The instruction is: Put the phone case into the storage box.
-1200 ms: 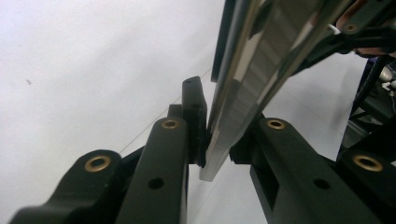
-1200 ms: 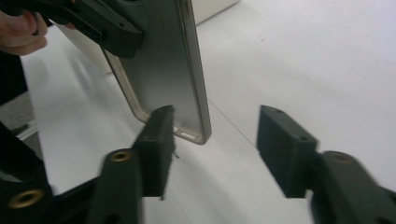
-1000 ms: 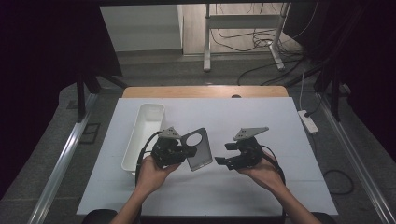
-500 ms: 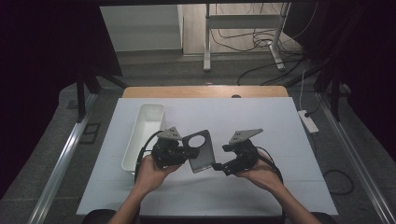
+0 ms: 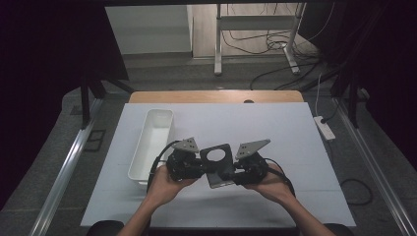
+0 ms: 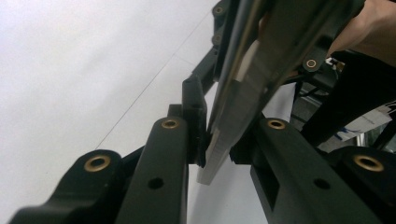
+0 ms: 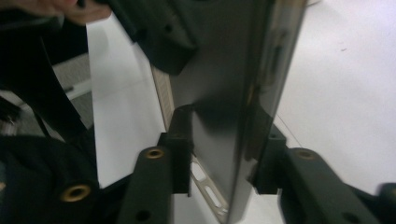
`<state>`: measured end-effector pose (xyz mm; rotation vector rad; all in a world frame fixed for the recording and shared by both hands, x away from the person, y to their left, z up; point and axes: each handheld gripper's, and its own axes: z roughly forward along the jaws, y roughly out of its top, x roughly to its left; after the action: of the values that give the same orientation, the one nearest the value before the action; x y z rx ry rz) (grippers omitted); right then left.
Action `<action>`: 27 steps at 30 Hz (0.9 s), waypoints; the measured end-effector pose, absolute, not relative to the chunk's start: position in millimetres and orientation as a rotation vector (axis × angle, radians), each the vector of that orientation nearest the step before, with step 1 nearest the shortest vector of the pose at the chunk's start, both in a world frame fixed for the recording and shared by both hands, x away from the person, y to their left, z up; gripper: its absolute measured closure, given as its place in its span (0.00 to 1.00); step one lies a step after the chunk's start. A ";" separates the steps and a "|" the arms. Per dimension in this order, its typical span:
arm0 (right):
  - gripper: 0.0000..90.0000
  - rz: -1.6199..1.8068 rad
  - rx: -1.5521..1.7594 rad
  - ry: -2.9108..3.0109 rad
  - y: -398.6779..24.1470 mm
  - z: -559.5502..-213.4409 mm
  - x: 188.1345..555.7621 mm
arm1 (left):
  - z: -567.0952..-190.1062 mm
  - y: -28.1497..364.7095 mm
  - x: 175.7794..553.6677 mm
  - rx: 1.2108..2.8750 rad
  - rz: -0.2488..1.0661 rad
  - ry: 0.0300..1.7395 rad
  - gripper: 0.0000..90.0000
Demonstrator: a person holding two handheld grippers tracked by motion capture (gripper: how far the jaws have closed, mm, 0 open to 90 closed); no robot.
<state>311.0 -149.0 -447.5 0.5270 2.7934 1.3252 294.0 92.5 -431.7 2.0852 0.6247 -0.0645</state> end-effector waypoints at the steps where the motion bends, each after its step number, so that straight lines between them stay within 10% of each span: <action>1: 0.80 1.325 0.509 2.807 -149.8 -446.8 311.4 | -431.7 93.7 294.4 2.084 -0.066 0.617 0.88; 27: 0.89 1.255 0.660 2.621 -159.0 -438.4 310.8 | -438.3 106.3 301.8 2.022 0.129 0.838 0.21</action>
<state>310.8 -159.0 -438.4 0.6603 2.6210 1.2546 301.8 106.3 -438.3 2.0220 0.8382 0.1287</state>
